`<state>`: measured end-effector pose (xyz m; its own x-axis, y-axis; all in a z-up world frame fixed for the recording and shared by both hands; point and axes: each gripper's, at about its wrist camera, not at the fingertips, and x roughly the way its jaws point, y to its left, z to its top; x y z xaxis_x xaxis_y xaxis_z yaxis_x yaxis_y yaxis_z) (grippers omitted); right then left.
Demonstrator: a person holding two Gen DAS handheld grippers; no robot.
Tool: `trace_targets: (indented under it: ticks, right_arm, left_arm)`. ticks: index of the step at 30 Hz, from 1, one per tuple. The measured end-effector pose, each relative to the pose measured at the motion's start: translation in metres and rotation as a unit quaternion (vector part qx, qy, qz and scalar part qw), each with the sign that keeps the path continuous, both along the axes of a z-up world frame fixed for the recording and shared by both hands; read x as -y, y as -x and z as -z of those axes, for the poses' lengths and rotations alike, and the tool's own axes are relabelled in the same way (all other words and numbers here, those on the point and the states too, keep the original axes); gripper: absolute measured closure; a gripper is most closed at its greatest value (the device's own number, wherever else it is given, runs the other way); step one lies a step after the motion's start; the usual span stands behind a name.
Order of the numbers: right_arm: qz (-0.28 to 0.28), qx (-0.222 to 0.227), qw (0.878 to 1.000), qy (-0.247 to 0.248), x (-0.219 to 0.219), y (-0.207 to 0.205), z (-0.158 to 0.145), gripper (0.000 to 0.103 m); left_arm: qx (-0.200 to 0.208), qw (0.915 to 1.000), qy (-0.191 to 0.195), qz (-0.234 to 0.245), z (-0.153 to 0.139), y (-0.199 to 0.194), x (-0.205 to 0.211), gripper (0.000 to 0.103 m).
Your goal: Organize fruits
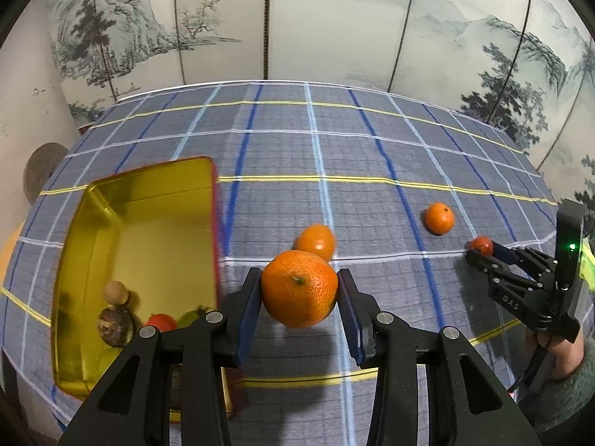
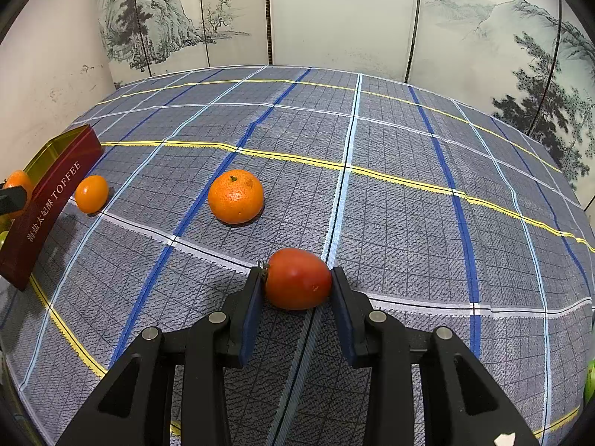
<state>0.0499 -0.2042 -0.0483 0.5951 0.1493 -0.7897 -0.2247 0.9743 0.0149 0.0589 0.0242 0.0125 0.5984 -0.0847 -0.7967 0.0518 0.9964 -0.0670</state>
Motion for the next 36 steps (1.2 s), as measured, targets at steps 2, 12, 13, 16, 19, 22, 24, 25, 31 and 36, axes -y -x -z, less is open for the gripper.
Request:
trace_targets:
  ticks: [2, 12, 13, 16, 19, 22, 24, 25, 31, 36]
  right_arm:
    - [0.0, 0.0, 1.0, 0.0, 0.0, 0.0, 0.0, 0.07]
    - [0.0, 0.0, 1.0, 0.0, 0.0, 0.0, 0.0, 0.07]
    - [0.0, 0.0, 1.0, 0.0, 0.0, 0.0, 0.0, 0.07]
    - [0.0, 0.0, 1.0, 0.0, 0.0, 0.0, 0.0, 0.07]
    - [0.0, 0.0, 1.0, 0.0, 0.0, 0.0, 0.0, 0.07]
    - [0.0, 0.0, 1.0, 0.0, 0.0, 0.001, 0.0, 0.07]
    - [0.0, 0.0, 1.0, 0.0, 0.0, 0.0, 0.0, 0.07]
    - [0.0, 0.0, 1.0, 0.0, -0.001, 0.001, 0.0, 0.07]
    - [0.0, 0.0, 1.0, 0.0, 0.0, 0.0, 0.0, 0.07]
    - [0.0, 0.0, 1.0, 0.0, 0.0, 0.0, 0.0, 0.07]
  left_arm:
    - [0.0, 1.0, -0.003, -0.007, 0.0, 0.001, -0.007, 0.062]
    - [-0.002, 0.9986, -0.018, -0.049, 0.003, 0.006, -0.048, 0.062]
    - [-0.004, 0.9983, -0.02, -0.055, 0.004, 0.007, -0.053, 0.062]
    - [-0.008, 0.9972, -0.026, -0.07, 0.008, 0.009, -0.066, 0.062]
    - [-0.013, 0.9961, -0.029, -0.083, 0.013, 0.011, -0.078, 0.062]
    - [-0.017, 0.9951, -0.032, -0.091, 0.017, 0.013, -0.088, 0.062]
    - [-0.021, 0.9944, -0.034, -0.098, 0.02, 0.014, -0.095, 0.062]
    - [-0.022, 0.9943, -0.035, -0.099, 0.021, 0.014, -0.097, 0.062]
    - [-0.025, 0.9926, -0.034, -0.114, 0.025, 0.015, -0.116, 0.062]
    - [-0.029, 0.9917, -0.035, -0.12, 0.027, 0.014, -0.125, 0.062]
